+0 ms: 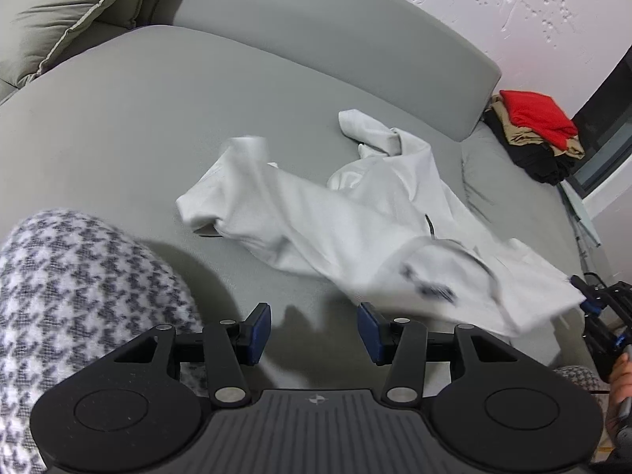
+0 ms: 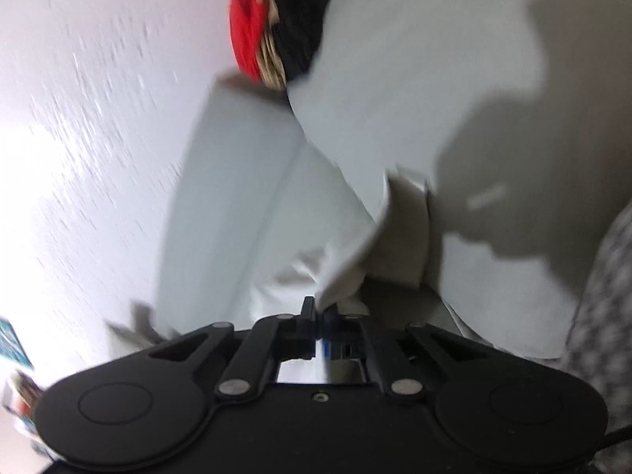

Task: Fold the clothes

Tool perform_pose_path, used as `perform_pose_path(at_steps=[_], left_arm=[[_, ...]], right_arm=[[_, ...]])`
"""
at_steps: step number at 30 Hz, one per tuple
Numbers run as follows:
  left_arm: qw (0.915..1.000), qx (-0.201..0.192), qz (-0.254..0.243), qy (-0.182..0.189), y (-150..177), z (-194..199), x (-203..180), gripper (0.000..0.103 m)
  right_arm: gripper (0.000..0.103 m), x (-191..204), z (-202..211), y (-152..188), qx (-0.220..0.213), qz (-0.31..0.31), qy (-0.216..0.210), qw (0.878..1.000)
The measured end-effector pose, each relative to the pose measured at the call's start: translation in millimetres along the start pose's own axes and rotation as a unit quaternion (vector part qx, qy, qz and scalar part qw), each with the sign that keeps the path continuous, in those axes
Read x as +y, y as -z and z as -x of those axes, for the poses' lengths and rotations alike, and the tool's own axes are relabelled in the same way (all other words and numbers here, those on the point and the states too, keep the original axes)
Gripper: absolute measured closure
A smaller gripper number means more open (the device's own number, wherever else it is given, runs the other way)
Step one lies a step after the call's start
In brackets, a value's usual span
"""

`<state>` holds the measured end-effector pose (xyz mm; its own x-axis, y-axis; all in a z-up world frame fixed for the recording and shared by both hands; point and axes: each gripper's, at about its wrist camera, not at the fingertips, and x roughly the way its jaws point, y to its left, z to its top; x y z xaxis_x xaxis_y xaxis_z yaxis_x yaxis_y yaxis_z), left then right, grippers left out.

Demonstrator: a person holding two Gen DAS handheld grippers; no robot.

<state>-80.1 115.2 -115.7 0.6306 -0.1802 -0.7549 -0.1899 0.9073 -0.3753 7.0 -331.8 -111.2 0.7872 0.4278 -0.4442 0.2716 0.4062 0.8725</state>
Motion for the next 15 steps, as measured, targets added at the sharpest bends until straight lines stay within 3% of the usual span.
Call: perform_pose_path(at_steps=[6, 10, 15], left_arm=[[0.9993, 0.007, 0.036, 0.006, 7, -1, 17, 0.057], [0.9954, 0.008, 0.092, 0.027, 8, -2, 32, 0.057], [0.9947, 0.012, 0.102, 0.008, 10, -11, 30, 0.060]], right_arm=[[0.100, -4, 1, -12, 0.024, 0.004, 0.009, 1.000], [0.099, -6, -7, -11, 0.038, 0.018, 0.006, 0.999], [0.098, -5, -13, -12, 0.036, 0.025, 0.004, 0.999]])
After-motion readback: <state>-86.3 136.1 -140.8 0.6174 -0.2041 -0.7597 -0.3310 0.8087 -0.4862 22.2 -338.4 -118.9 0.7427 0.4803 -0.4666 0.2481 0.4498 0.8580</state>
